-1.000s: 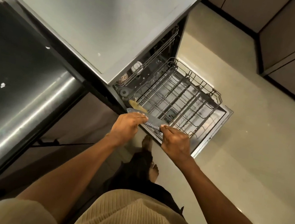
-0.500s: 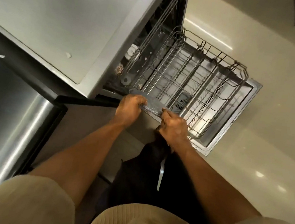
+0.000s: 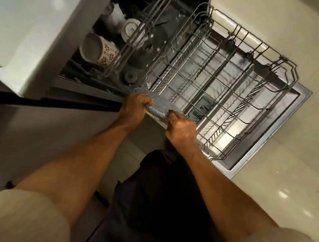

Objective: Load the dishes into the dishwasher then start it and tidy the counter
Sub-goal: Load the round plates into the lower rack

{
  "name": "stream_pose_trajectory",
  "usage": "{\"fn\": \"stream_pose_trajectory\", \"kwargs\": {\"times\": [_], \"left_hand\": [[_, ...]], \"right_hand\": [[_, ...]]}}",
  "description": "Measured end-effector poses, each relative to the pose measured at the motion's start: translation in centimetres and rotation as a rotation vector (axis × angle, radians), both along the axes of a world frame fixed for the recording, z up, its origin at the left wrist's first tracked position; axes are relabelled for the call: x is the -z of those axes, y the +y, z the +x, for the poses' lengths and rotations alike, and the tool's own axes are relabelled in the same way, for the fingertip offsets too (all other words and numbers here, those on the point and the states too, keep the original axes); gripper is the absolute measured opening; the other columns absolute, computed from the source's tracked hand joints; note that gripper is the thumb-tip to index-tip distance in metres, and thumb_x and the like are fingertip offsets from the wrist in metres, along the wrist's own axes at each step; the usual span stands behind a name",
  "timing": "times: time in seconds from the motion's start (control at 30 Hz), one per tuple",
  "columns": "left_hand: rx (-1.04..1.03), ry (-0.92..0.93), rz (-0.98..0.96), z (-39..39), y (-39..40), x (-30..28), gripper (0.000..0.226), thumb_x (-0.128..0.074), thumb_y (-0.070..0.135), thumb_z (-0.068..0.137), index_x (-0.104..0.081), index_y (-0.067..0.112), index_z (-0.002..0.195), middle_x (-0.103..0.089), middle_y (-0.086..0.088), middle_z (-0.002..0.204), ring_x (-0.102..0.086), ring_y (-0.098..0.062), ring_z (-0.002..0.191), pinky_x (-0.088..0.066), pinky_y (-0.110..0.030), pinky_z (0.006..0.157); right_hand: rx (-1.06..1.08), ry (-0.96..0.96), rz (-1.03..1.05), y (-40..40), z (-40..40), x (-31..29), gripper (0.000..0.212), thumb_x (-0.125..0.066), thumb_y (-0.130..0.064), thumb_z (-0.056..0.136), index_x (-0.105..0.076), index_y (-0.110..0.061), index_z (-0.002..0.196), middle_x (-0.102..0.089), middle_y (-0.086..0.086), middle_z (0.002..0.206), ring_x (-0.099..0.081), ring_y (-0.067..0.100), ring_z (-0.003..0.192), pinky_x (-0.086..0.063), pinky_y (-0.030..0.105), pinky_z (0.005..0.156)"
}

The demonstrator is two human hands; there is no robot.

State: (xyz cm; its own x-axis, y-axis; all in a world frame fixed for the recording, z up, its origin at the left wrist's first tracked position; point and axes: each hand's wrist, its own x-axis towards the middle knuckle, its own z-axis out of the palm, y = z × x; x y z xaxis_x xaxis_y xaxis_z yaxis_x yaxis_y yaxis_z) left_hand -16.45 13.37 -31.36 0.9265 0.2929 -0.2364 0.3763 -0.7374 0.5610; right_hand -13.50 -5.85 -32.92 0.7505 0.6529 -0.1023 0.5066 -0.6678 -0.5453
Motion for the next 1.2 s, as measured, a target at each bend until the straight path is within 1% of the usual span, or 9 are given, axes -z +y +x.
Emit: {"fn": "stream_pose_trajectory", "kwargs": {"times": [0.2,0.33,0.43,0.63,0.73,0.87,1.07,1.13,1.2], "left_hand": [[-0.092,-0.020,-0.001,0.3,0.4,4.5,0.040,-0.051,-0.023,0.061,-0.073,0.002,0.084,-0.071,-0.014,0.090,-0.067,-0.028,0.085,-0.057,-0.044,0.076],[-0.123,-0.034,0.001,0.6,2.4,5.5,0.045,-0.046,-0.023,0.060,-0.073,0.004,0.084,-0.072,-0.012,0.091,-0.068,-0.026,0.086,-0.059,-0.045,0.077],[-0.134,-0.027,-0.012,0.4,2.8,5.5,0.045,-0.049,-0.025,0.062,-0.075,0.002,0.087,-0.073,-0.013,0.091,-0.070,-0.025,0.087,-0.060,-0.044,0.079],[-0.095,0.018,-0.049,-0.5,1.1,4.9,0.041,-0.052,-0.026,0.069,-0.075,-0.004,0.094,-0.073,-0.018,0.099,-0.070,-0.028,0.094,-0.057,-0.036,0.087],[-0.090,0.039,-0.041,-0.4,0.7,5.1,0.038,-0.052,-0.023,0.071,-0.075,-0.002,0.093,-0.073,-0.017,0.100,-0.069,-0.028,0.095,-0.057,-0.038,0.087],[-0.066,0.112,-0.001,0.2,1.3,5.9,0.044,-0.051,-0.026,0.071,-0.073,0.003,0.096,-0.072,-0.014,0.105,-0.067,-0.025,0.099,-0.056,-0.038,0.090],[0.074,0.271,0.159,0.7,3.1,7.8,0.037,-0.048,-0.017,0.081,-0.071,0.008,0.097,-0.065,-0.012,0.112,-0.061,-0.027,0.106,-0.051,-0.043,0.095],[0.074,0.329,0.184,0.8,3.0,8.0,0.043,-0.046,-0.016,0.083,-0.070,0.005,0.112,-0.061,-0.017,0.126,-0.055,-0.033,0.121,-0.044,-0.044,0.106],[0.068,0.350,0.197,0.6,2.7,7.7,0.048,-0.045,-0.014,0.084,-0.066,0.005,0.123,-0.058,-0.017,0.133,-0.052,-0.034,0.127,-0.042,-0.044,0.109]], "right_hand": [[-0.009,-0.012,0.060,0.6,0.3,3.5,0.032,-0.070,0.006,0.059,-0.071,-0.003,0.090,-0.075,0.011,0.087,-0.071,0.028,0.069,-0.060,0.036,0.050],[0.000,-0.019,0.116,2.3,0.1,4.1,0.024,-0.069,0.008,0.060,-0.069,-0.003,0.082,-0.070,0.008,0.075,-0.068,0.026,0.063,-0.058,0.031,0.051],[0.010,-0.011,0.124,2.8,0.1,4.3,0.025,-0.069,0.008,0.062,-0.070,-0.004,0.084,-0.070,0.007,0.076,-0.068,0.026,0.065,-0.059,0.033,0.053],[-0.011,0.019,0.054,1.2,-0.2,4.8,0.029,-0.070,0.007,0.064,-0.071,-0.006,0.089,-0.071,0.004,0.079,-0.069,0.026,0.068,-0.060,0.036,0.053],[0.014,0.090,-0.002,0.9,0.4,5.2,0.031,-0.064,0.011,0.066,-0.067,-0.010,0.089,-0.068,0.001,0.079,-0.065,0.023,0.066,-0.060,0.037,0.056],[0.029,0.179,-0.052,1.4,1.2,5.9,0.031,-0.062,0.008,0.079,-0.063,-0.016,0.098,-0.063,-0.003,0.083,-0.063,0.017,0.065,-0.059,0.032,0.059],[-0.032,0.348,-0.136,1.6,1.6,7.5,0.010,-0.058,-0.011,0.098,-0.059,-0.012,0.108,-0.059,-0.002,0.090,-0.062,0.016,0.074,-0.059,0.031,0.071],[-0.058,0.375,-0.134,1.2,1.4,7.7,0.020,-0.056,-0.006,0.093,-0.057,-0.008,0.112,-0.058,0.004,0.097,-0.062,0.021,0.082,-0.059,0.035,0.077],[-0.073,0.405,-0.132,1.0,1.1,7.5,0.042,-0.056,-0.007,0.086,-0.052,-0.004,0.128,-0.058,0.011,0.114,-0.060,0.028,0.102,-0.057,0.041,0.091]]}}
